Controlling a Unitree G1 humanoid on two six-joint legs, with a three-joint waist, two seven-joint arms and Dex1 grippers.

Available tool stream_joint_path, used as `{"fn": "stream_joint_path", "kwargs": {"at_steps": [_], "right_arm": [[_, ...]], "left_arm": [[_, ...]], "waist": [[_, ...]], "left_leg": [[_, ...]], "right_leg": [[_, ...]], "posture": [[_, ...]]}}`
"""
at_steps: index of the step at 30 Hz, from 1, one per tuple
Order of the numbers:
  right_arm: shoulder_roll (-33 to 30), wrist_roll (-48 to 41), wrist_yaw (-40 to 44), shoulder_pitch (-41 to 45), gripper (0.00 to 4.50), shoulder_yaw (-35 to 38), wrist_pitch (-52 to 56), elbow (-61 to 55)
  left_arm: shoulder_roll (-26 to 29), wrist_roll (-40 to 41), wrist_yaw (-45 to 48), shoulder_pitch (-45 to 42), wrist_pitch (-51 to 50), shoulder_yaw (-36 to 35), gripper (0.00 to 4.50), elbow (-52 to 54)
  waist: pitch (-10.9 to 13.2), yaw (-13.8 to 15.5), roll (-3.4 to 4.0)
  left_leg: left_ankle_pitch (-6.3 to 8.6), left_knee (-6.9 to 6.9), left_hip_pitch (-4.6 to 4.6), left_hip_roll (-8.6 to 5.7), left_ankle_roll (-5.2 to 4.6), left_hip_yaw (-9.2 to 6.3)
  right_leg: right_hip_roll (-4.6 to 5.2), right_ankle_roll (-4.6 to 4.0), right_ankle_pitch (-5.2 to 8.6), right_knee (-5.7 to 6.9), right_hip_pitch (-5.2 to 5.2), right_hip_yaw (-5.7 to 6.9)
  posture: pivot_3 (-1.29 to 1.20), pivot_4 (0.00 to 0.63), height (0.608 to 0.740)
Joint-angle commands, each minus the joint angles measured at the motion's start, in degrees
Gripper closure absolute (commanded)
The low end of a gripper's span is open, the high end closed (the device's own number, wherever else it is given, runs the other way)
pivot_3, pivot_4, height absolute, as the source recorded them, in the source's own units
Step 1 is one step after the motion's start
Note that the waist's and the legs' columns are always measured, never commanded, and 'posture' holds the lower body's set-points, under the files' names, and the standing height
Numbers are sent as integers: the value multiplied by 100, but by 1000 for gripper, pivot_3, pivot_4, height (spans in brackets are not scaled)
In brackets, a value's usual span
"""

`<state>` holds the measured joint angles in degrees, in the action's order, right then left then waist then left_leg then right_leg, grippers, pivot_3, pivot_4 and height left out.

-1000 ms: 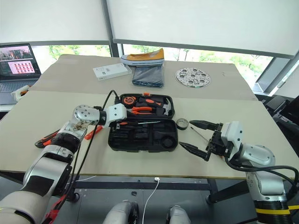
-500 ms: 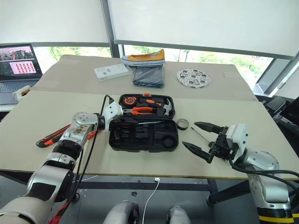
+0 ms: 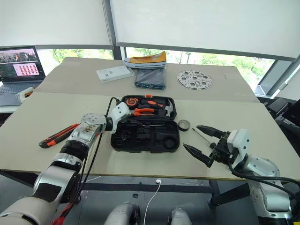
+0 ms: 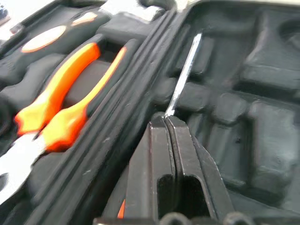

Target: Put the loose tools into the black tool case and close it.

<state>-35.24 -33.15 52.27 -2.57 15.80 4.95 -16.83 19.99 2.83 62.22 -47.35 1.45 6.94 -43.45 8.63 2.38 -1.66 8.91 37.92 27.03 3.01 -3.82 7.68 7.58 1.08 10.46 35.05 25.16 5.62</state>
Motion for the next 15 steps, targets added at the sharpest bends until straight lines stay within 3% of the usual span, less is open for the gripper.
{"fn": "stream_joint_path", "kwargs": {"at_steps": [1,6,10,15], "right_arm": [[6,-27,-195,-514,0,761,-204,-140],[149,223,-298,-1378,0,1422,-577,150],[297,561,-354,-1980,0,1777,-1038,569],[421,975,-557,-2456,0,1897,-1321,995]], "left_arm": [[210,1006,707,225,619,-692,3564,835],[805,2081,1707,1274,-30,-999,1724,2589],[1393,2449,1791,2288,-438,-1296,248,3569],[1716,2661,1859,3440,-220,-1720,117,3927]], "waist": [[0,-6,0],[-9,-50,17],[-17,-84,45],[-21,-110,91]], "left_leg": [[-1,0,8,0,-1,-1],[6,-2,-1,1,-15,2],[11,-5,-23,1,-13,7],[16,-19,-42,8,-6,4]], "right_leg": [[0,0,-2,1,6,1],[-3,20,-13,1,0,0],[-2,5,13,-2,-12,-11],[-1,5,13,-13,-3,-21]], "posture": [[0,150,740],[0,150,740],[0,150,740],[0,150,740]]}}
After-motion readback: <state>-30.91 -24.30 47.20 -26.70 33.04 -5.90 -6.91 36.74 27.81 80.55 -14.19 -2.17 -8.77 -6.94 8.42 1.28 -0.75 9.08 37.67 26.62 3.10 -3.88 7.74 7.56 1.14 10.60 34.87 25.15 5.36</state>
